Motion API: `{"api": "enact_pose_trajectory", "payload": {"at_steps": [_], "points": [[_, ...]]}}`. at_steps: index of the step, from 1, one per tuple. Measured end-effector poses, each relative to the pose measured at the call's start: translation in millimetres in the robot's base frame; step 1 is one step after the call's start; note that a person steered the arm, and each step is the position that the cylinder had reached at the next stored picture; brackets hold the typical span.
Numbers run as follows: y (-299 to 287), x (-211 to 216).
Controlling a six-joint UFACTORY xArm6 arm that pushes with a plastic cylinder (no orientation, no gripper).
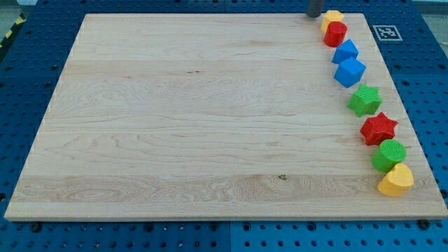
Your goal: Move your arm towards the red circle
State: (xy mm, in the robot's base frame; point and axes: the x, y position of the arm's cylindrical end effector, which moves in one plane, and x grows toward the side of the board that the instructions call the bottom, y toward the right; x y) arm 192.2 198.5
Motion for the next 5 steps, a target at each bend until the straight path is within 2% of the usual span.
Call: {"api": "enact_pose_trajectory", "payload": {"at_steps": [2, 4, 5], "points": [[86, 2], [78, 92], [78, 92]]}}
